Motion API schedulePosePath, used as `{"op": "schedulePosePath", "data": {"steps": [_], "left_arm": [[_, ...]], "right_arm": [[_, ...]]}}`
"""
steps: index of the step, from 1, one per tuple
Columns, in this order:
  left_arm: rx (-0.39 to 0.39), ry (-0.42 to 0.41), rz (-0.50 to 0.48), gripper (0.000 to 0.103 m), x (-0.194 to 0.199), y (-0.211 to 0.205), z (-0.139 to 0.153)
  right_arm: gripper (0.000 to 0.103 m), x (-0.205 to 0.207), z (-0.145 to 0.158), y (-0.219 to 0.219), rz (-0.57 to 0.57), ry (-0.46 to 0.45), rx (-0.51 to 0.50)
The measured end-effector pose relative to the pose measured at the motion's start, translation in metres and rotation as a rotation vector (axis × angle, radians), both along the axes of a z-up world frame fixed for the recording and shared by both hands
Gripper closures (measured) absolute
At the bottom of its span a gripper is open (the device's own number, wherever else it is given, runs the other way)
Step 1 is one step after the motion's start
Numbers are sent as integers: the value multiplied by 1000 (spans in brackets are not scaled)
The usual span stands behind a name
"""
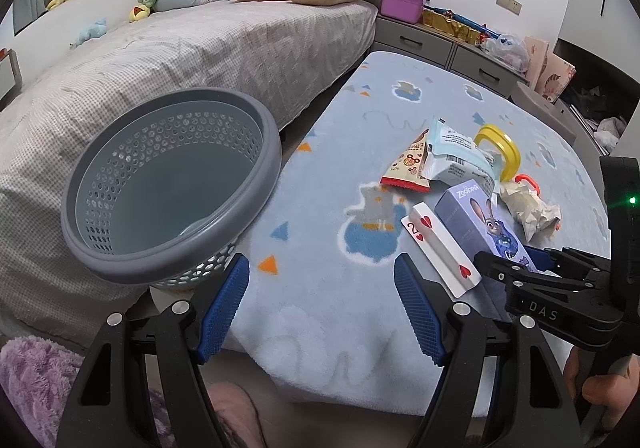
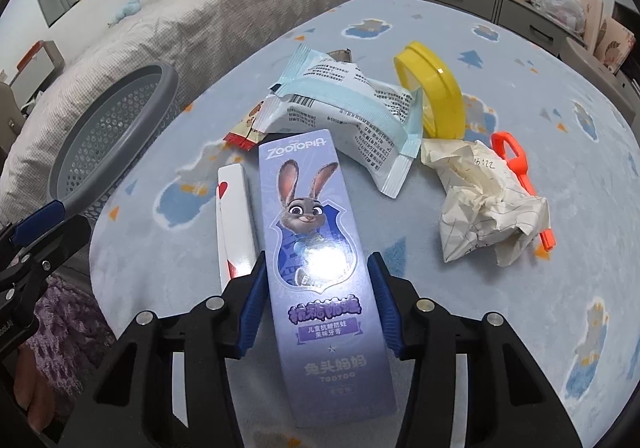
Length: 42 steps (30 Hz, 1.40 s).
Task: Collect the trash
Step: 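Grasp the white playing card with the left gripper and lift it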
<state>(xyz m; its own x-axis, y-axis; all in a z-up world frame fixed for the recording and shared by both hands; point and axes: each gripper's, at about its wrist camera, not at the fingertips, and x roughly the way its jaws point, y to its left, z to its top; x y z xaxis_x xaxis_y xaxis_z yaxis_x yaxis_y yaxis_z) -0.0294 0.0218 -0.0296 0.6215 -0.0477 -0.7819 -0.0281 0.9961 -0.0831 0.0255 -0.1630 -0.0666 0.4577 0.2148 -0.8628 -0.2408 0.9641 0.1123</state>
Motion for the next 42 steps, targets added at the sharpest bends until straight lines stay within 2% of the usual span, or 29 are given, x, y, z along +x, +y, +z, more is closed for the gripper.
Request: {"op": "schedulePosePath", "data": {"steps": [8, 19, 30, 36, 40, 42], "left_arm": [[5, 28, -36, 31, 2, -15, -6], [9, 71, -90, 31, 19, -60, -15], [-31, 144, -61, 31, 50, -87, -30], [-12, 181, -39, 31, 62, -98, -44], [25, 175, -34, 31, 63, -104, -48], [40, 171, -33, 35, 64, -105, -48]], "right_arm": [[58, -11, 16, -12, -27, -48, 48], [58, -31, 40, -47, -101, -99, 114], [58, -33, 46, -91, -192, -113, 155], [58, -32, 47, -104, -213, -113, 181], [58, -32, 49, -105, -212, -117, 185], [58, -32, 49, -105, -208, -117, 187]]}}
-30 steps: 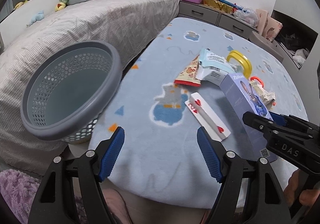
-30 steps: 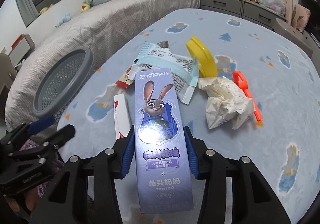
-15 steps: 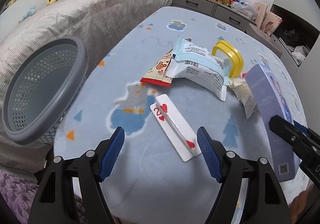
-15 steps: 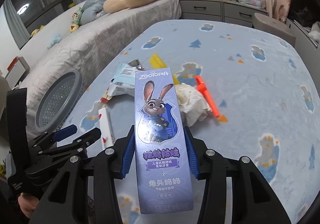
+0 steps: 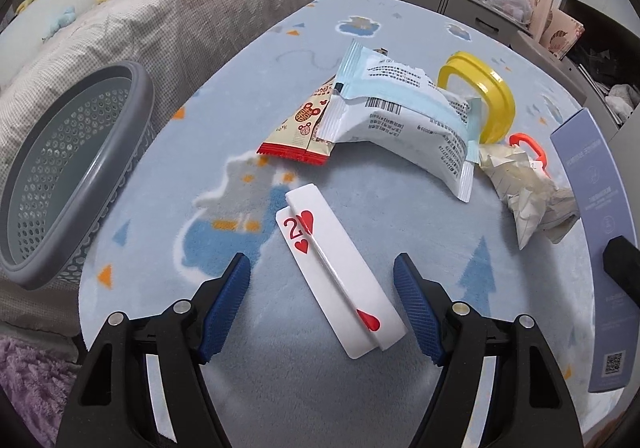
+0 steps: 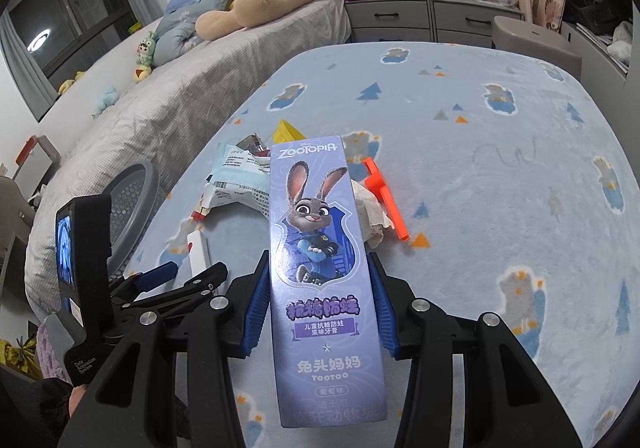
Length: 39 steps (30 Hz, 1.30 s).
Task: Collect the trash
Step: 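Grasp the white playing card with the left gripper and lift it, then carry the card and toothpaste box over the basket and open both grippers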
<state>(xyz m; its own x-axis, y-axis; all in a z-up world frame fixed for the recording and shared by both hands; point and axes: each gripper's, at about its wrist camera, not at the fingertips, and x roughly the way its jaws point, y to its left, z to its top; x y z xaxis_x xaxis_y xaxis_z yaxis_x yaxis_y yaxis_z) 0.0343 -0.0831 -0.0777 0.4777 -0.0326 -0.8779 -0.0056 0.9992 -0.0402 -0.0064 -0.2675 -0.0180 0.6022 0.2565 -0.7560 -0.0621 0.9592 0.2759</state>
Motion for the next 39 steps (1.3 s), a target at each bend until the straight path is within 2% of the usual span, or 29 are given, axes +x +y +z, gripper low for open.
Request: {"op": "schedulePosePath", "data": {"steps": [3, 5, 6, 9, 11, 18, 25, 34, 39], "left_arm": [[19, -10, -5, 49, 0, 1, 1], [12, -13, -16, 68, -1, 3, 3], [6, -12, -23, 68, -2, 4, 3], [-9, -17, -47, 82, -5, 7, 6], [-22, -14, -64, 87, -9, 8, 8], [-43, -30, -77, 87, -19, 22, 16], [-36, -92, -75, 87, -30, 45, 39], [-21, -184, -47, 87, -36, 97, 77], [-6, -218, -17, 87, -31, 133, 90]], "right_arm": [[58, 0, 1, 2, 5, -2, -1], [58, -1, 0, 2, 8, -2, -1], [58, -1, 0, 2, 10, -2, -1], [58, -1, 1, 4, 14, -3, -3], [58, -1, 1, 6, 17, -4, -6], [58, 0, 0, 14, 31, -6, -17], [58, 0, 4, 26, 36, -17, -26], [58, 6, 19, 69, 71, -53, -40], [58, 19, 31, 107, 110, -80, -27]]}}
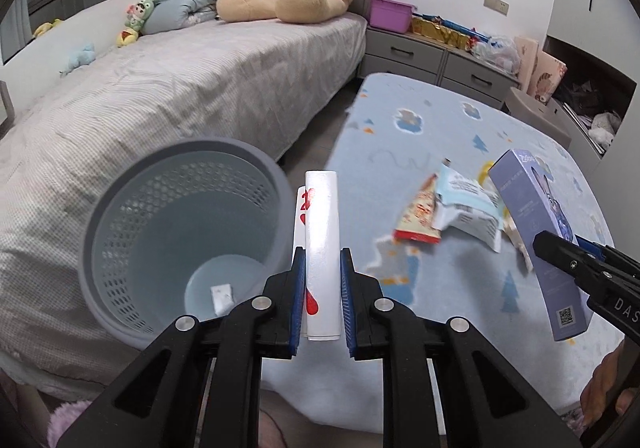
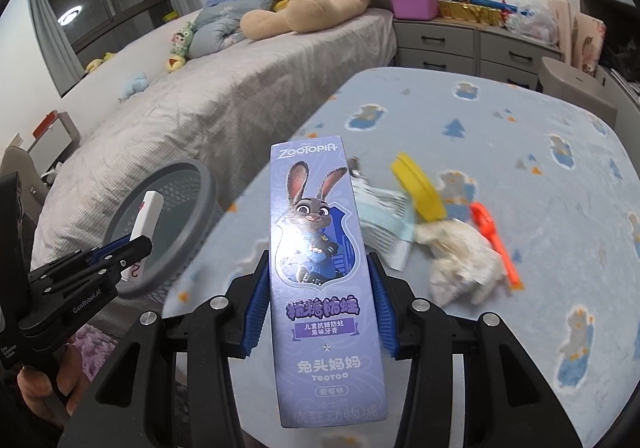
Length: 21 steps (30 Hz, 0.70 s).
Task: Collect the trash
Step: 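Carry the card and toothpaste box over the basket and open both grippers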
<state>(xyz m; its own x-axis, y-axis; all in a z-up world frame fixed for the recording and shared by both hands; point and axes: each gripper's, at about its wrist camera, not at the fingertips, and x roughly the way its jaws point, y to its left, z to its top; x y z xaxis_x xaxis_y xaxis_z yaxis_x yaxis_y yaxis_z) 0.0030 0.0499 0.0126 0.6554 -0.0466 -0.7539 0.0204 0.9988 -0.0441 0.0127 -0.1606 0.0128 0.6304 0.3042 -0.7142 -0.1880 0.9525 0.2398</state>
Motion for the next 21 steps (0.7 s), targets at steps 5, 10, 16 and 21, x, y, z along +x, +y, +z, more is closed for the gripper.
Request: {"op": "schedulePosePath", "data": {"steps": [5, 10, 16, 21], "left_arm": [[9, -24, 52, 87, 6, 42, 9], [22, -26, 110, 87, 16, 84, 10], [4, 4, 178, 87, 31, 127, -1], [9, 2, 209, 87, 38, 142, -10]], "right_arm": [[58, 17, 9, 43, 52, -17, 24], [58, 35, 10, 89, 115, -24, 45], [58, 57, -2, 139, 197, 6, 57], [58, 73, -13, 172, 252, 32, 57]]}}
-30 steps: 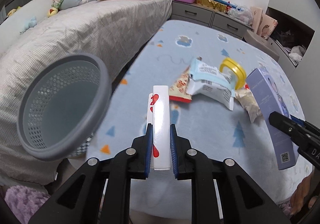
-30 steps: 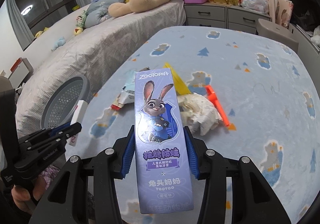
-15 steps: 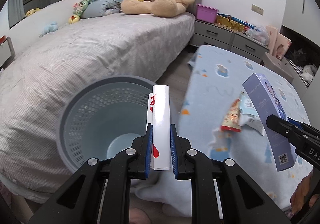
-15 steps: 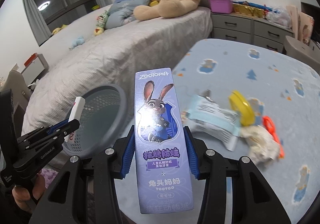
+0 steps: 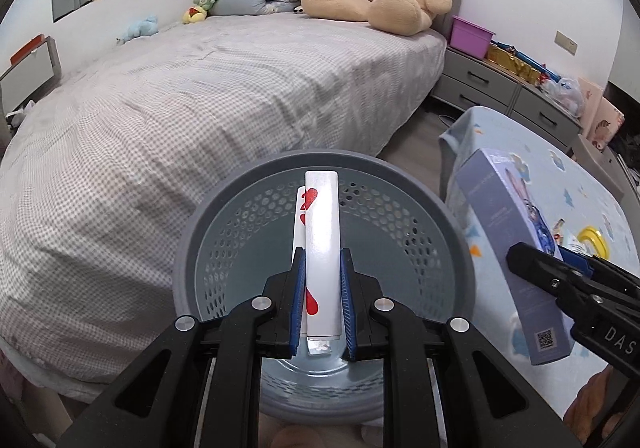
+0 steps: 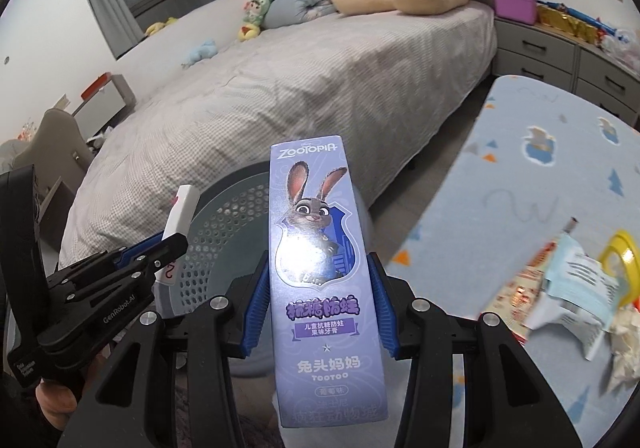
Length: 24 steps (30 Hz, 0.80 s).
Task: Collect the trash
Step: 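Carry the card and toothpaste box over the basket and open both grippers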
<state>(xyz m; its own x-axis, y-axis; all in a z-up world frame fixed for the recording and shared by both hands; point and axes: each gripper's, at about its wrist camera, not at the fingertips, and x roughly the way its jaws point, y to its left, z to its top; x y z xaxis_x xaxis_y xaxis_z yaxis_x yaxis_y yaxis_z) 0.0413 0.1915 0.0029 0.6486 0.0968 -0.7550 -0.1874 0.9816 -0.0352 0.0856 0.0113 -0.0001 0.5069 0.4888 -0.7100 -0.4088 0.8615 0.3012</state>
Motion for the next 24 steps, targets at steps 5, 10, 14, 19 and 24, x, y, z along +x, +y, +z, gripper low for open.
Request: {"op": "schedulePosePath", "data": {"steps": [5, 10, 14, 19, 24], "left_arm": [[-1, 21, 11, 87, 9, 8, -11], [-25, 48, 29, 87, 16, 19, -21], [-25, 62, 37, 87, 20, 23, -26], [-31, 72, 47, 86, 25, 27, -30], [-31, 72, 53, 86, 26, 29, -31]], "right_arm": [[58, 12, -10, 22, 40, 18, -9], [58, 21, -20, 34, 70, 35, -30], [58, 27, -28, 42, 90, 50, -37], [58, 33, -34, 50, 108, 60, -44], [57, 37, -35, 55, 116, 59, -40]]}}
